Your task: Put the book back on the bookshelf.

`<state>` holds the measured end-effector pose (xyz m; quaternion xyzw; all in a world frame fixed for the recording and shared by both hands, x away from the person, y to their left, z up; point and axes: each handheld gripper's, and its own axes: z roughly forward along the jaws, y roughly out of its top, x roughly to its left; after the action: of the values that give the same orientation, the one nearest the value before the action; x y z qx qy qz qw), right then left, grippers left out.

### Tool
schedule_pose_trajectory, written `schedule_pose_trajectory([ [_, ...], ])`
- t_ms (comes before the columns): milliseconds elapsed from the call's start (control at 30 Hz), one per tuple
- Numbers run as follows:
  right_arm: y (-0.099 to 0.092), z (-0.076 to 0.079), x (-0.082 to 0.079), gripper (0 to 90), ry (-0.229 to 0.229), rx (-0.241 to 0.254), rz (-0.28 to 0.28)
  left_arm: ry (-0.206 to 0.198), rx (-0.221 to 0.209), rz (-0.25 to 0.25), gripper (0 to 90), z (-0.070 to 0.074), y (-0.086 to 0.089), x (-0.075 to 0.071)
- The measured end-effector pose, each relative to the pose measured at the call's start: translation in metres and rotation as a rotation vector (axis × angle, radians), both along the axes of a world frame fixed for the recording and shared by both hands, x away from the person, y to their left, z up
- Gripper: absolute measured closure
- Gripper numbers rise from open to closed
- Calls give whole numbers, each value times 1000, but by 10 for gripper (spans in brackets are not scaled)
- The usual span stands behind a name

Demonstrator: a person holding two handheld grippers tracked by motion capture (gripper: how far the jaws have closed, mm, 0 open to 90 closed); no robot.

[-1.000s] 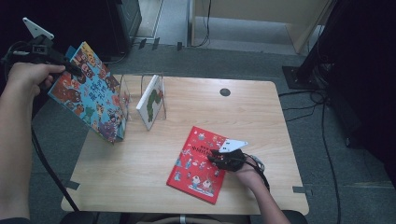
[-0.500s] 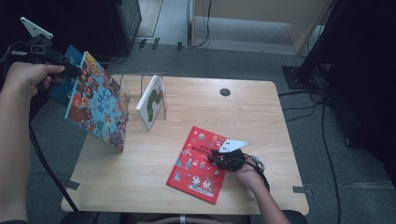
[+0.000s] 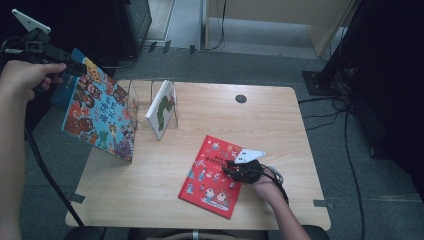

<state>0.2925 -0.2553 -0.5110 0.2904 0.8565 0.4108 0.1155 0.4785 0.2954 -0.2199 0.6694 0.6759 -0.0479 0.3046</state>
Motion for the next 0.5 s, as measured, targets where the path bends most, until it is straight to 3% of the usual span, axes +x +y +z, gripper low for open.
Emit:
schedule_pose_trajectory([
  [233, -1, 0, 1, 614, 25, 19, -6, -43, -4, -32, 609, 6, -12, -9],
  [333, -3, 2, 4, 606, 58, 43, -32, -65, 37, -47, 581, 7, -17, -14],
  [500, -7, 6, 8, 573, 60, 72, -65, -91, 45, -77, 525, 4, -27, -22],
])
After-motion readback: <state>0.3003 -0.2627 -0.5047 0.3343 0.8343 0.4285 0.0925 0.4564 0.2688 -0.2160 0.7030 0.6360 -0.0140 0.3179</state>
